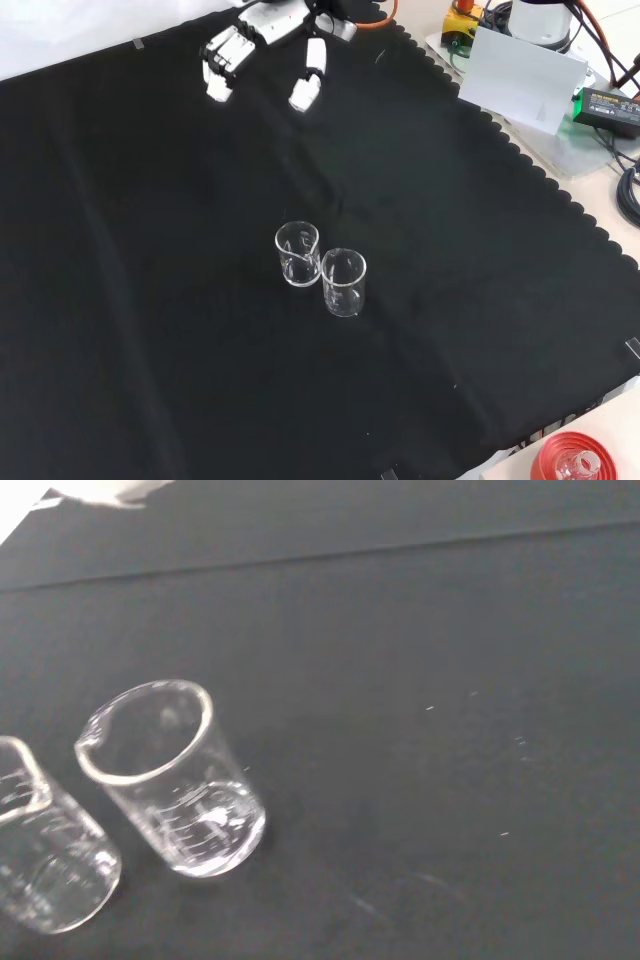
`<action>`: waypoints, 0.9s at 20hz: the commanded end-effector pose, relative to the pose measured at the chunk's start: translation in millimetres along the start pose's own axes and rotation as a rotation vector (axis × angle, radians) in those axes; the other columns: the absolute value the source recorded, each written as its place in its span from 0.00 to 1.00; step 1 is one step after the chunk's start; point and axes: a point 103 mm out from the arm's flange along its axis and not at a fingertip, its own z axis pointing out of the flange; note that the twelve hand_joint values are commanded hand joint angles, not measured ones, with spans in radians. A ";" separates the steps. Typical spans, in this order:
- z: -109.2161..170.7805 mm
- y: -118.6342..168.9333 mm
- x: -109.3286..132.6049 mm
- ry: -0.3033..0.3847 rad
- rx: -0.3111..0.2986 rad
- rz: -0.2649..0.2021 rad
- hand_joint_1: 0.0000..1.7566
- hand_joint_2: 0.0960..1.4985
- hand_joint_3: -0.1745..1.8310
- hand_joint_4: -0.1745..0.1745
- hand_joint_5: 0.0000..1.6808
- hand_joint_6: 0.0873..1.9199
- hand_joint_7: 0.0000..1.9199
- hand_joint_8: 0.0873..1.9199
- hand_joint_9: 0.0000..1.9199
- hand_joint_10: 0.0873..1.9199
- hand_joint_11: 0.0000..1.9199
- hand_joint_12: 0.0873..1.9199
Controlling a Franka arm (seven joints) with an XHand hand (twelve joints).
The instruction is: Pick up the beaker on the right.
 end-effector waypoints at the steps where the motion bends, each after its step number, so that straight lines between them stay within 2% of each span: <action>1: 40.4 14.6 0.1 0.063 0.053 -0.067 0.38 0.39 0.35 0.30 0.14 0.00 0.05 0.27 0.09 0.32 0.00 0.43; 11: 71.9 27.7 -0.4 0.135 0.093 -0.130 0.39 0.35 0.34 0.29 0.16 0.00 0.08 0.29 0.11 0.33 0.00 0.42; 15: 88.1 30.9 -2.0 0.163 0.120 -0.145 0.39 0.34 0.35 0.29 0.18 0.00 0.10 0.29 0.14 0.33 0.00 0.45; 18: 98.2 32.7 -6.1 0.194 0.118 -0.147 0.39 0.33 0.35 0.29 0.18 0.00 0.12 0.29 0.16 0.33 0.00 0.48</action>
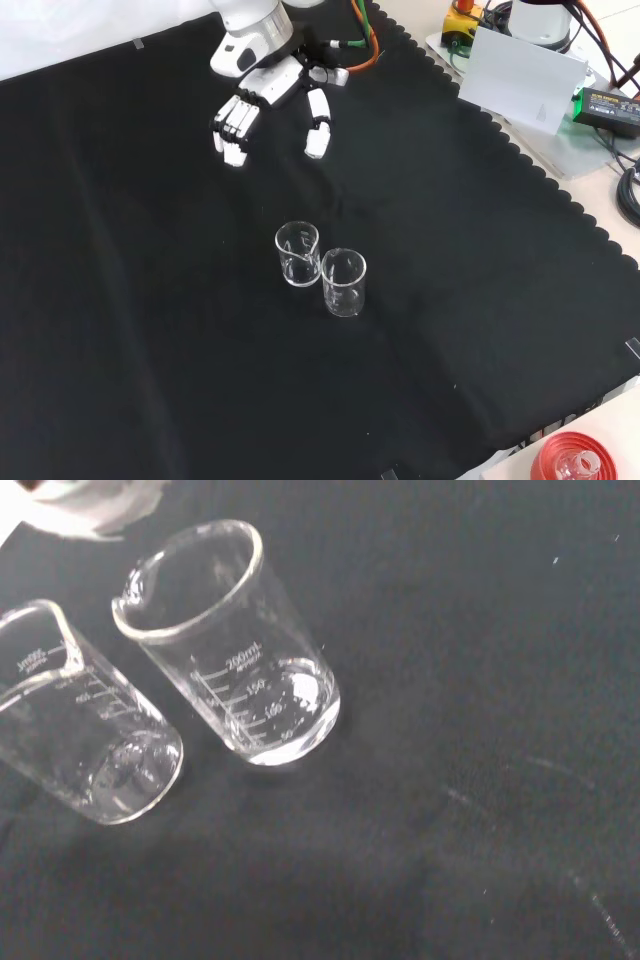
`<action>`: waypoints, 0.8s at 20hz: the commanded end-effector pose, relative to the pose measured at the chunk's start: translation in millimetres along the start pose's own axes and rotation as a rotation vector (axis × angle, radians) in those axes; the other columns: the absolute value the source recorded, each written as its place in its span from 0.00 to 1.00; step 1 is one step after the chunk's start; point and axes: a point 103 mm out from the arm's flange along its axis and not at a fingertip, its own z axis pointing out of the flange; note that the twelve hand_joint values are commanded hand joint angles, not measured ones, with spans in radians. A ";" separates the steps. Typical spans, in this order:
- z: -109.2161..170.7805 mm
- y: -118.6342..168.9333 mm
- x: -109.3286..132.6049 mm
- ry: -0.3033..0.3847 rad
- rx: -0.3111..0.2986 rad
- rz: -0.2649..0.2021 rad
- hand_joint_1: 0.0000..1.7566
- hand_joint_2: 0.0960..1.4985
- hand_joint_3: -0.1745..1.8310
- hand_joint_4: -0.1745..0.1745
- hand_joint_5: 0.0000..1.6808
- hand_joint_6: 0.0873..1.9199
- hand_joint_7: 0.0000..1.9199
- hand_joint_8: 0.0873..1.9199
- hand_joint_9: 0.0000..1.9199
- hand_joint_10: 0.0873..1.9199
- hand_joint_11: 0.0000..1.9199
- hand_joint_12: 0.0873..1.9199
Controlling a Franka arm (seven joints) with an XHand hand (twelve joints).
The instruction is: Pick up the beaker on the right.
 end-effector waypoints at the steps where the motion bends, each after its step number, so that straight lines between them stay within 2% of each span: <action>1: 17.3 7.5 -8.0 0.076 0.001 -0.021 0.39 0.33 0.35 0.29 0.18 0.00 0.12 0.30 0.17 0.33 0.00 0.49; 4: 25.5 10.7 -13.8 0.131 0.021 -0.033 0.40 0.33 0.35 0.28 0.18 0.00 0.12 0.29 0.17 0.32 0.00 0.51; 8: 36.0 14.6 -20.7 0.165 0.027 -0.052 0.40 0.32 0.35 0.27 0.16 0.00 0.10 0.29 0.14 0.31 0.00 0.51; 11: 44.8 19.1 -23.7 0.217 0.065 -0.085 0.40 0.32 0.35 0.27 0.15 0.00 0.09 0.29 0.13 0.31 0.00 0.50; 16: 55.4 24.5 -24.7 0.222 0.073 -0.104 0.41 0.32 0.35 0.27 0.14 0.00 0.08 0.29 0.12 0.31 0.00 0.50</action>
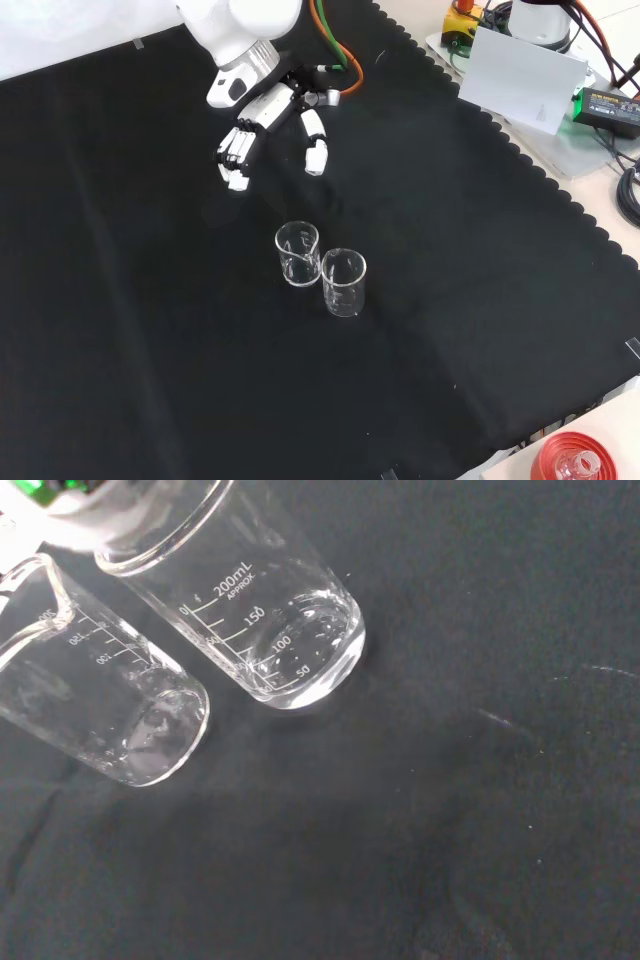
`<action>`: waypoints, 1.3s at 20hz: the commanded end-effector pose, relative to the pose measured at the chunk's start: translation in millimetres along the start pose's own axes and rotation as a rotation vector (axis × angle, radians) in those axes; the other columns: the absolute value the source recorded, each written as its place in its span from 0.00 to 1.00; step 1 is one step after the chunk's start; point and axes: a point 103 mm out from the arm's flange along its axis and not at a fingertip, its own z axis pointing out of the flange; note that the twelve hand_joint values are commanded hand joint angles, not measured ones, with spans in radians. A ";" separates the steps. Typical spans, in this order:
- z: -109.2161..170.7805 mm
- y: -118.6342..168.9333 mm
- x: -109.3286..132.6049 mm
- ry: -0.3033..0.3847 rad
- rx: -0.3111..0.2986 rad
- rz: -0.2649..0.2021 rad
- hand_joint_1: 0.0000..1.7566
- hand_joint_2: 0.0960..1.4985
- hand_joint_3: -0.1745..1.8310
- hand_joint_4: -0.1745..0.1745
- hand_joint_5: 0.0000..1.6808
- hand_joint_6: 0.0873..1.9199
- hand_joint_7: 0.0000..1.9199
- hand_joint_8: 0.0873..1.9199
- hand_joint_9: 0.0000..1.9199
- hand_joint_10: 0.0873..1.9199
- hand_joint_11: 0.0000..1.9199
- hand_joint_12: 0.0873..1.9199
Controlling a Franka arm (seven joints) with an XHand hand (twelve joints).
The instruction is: Pick up the beaker on the right.
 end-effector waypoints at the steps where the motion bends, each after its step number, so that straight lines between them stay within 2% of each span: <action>1: 14.7 10.1 -4.8 0.056 0.023 -0.047 0.41 0.32 0.35 0.27 0.14 0.00 0.08 0.29 0.12 0.31 0.00 0.50; 16: 33.9 23.4 7.7 0.122 0.010 -0.152 0.41 0.32 0.35 0.27 0.14 0.00 0.09 0.30 0.13 0.32 0.00 0.51; 23: 43.4 29.3 12.9 0.130 0.011 -0.171 0.41 0.32 0.35 0.27 0.15 0.00 0.09 0.30 0.13 0.33 0.00 0.52; 26: 44.1 29.7 11.9 0.133 0.009 -0.164 0.42 0.32 0.35 0.27 0.15 0.00 0.09 0.30 0.13 0.33 0.00 0.52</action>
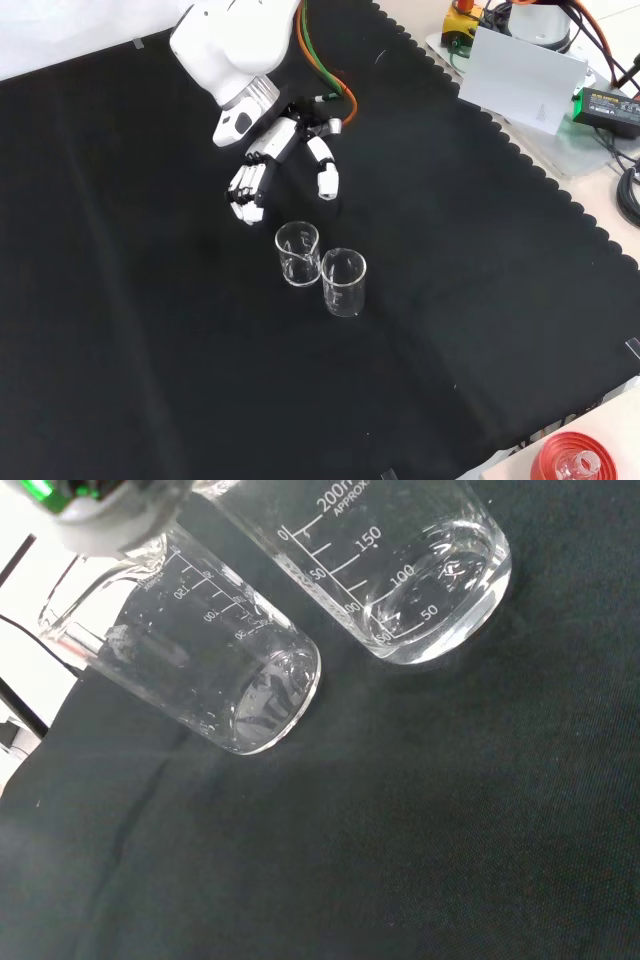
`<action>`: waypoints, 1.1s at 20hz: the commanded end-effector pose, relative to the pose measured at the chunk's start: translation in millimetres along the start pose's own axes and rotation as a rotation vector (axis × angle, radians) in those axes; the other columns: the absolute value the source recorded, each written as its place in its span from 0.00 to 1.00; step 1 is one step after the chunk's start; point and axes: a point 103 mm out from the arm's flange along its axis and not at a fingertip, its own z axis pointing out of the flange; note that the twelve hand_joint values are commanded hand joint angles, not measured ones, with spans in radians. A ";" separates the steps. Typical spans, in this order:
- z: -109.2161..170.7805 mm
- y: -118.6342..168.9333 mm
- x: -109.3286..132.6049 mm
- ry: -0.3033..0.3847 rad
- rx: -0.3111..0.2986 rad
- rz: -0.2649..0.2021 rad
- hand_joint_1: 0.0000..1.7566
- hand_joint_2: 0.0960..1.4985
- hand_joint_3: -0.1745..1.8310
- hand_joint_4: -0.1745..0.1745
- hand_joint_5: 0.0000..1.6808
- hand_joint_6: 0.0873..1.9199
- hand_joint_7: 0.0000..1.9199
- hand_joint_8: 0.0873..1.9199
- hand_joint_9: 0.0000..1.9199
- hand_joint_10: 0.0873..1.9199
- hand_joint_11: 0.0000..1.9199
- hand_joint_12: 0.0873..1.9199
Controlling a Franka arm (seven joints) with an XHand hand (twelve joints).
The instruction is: Pick up the beaker on the right.
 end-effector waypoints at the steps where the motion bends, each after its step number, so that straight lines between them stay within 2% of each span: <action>1: 1.1 0.6 -1.8 0.003 -0.005 0.005 0.42 0.32 0.35 0.27 0.15 0.00 0.09 0.30 0.13 0.33 0.00 0.52; 22: 18.5 9.4 -21.6 0.020 -0.010 0.021 0.42 0.31 0.35 0.27 0.15 0.00 0.09 0.30 0.13 0.33 0.00 0.54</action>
